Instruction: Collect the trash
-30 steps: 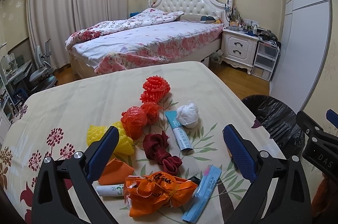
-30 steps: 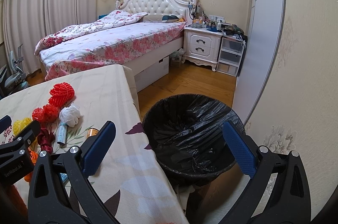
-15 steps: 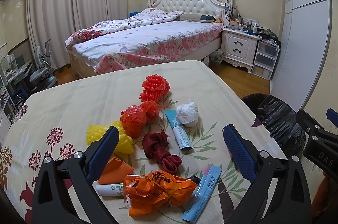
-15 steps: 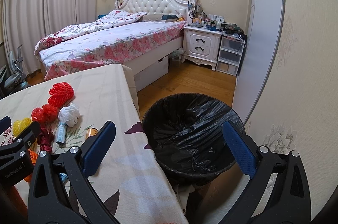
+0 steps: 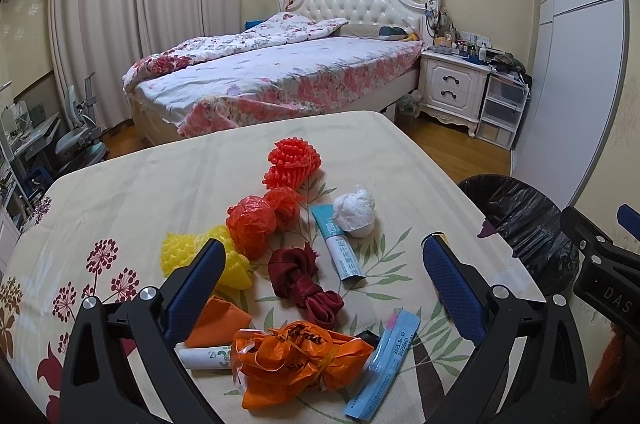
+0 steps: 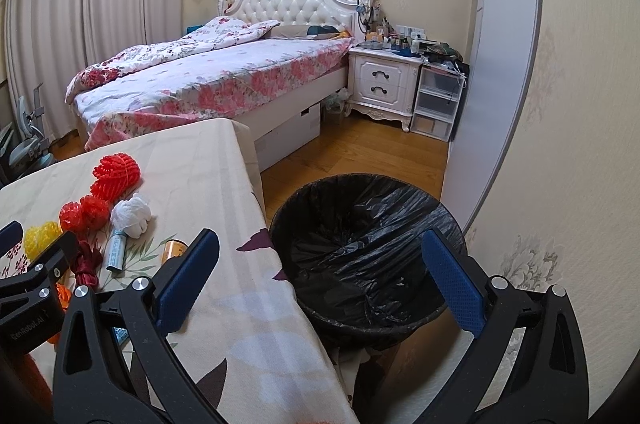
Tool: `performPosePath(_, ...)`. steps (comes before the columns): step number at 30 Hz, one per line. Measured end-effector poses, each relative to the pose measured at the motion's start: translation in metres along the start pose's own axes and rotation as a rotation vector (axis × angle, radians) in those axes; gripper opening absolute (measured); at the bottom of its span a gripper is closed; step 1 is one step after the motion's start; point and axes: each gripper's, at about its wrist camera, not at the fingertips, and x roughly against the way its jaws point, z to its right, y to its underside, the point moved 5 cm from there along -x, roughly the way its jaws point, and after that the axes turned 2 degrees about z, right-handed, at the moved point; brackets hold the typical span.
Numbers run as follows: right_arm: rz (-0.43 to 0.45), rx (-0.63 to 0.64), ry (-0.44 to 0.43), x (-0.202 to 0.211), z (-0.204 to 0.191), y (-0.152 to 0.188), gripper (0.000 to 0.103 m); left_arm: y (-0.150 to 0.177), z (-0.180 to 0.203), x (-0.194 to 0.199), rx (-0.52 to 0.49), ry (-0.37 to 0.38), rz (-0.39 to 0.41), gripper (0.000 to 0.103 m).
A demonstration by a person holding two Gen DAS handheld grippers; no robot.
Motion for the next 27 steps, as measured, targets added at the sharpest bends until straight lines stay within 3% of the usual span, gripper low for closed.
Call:
performPosePath(15,-0.021,0.004,-0.006,-0.004,-0.005,0.005,0.098,0.004,0.001,-0.003,-0.003,0.002,-0.011,0.096)
performPosePath(22,-0.045,0.01,-0.018,-0.005,-0.01,0.006,0.078,0.0,-0.006,0.0,-0.012,-0.007,0.002,0.096)
performPosePath(27,-0.067,0.018,-0.059,-0.008,-0.02,0.006,0.071,0.0,-0.019,0.001,-0.004,-0.017,-0.011,0.096)
